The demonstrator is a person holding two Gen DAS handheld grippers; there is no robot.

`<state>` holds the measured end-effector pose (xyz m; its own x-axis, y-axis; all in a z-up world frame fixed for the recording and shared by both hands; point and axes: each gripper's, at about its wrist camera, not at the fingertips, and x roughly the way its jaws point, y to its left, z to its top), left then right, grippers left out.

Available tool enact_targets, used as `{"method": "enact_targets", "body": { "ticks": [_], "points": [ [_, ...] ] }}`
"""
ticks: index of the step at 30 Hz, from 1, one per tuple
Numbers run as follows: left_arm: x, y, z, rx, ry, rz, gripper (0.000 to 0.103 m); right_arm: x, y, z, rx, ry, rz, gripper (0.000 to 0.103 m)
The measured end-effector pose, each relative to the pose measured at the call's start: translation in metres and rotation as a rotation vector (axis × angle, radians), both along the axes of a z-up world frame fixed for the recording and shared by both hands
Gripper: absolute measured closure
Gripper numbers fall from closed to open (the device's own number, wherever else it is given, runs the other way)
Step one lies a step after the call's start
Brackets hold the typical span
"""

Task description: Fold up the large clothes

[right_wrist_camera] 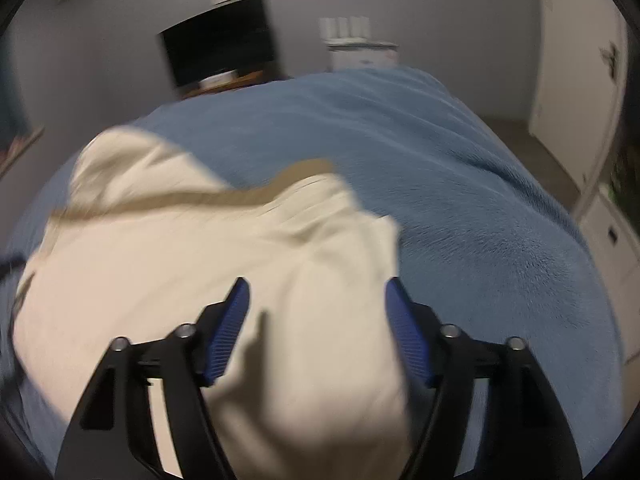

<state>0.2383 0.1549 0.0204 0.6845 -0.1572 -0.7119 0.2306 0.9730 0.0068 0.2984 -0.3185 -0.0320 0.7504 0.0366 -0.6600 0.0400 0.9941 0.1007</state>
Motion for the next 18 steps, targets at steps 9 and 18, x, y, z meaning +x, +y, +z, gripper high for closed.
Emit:
{"method": "enact_targets", "body": {
  "ticks": [9,18],
  "points": [
    [-0.053,-0.109,-0.035,0.075,0.075,-0.152,0.011,-0.026,0.098,-0.025,-0.128,0.078,0.179,0.018],
    [0.062,-0.135,-0.055,0.046,0.177,-0.018,0.006,0.088,0.110,-0.023,-0.067,0.138,0.084,0.009]
  ]
}}
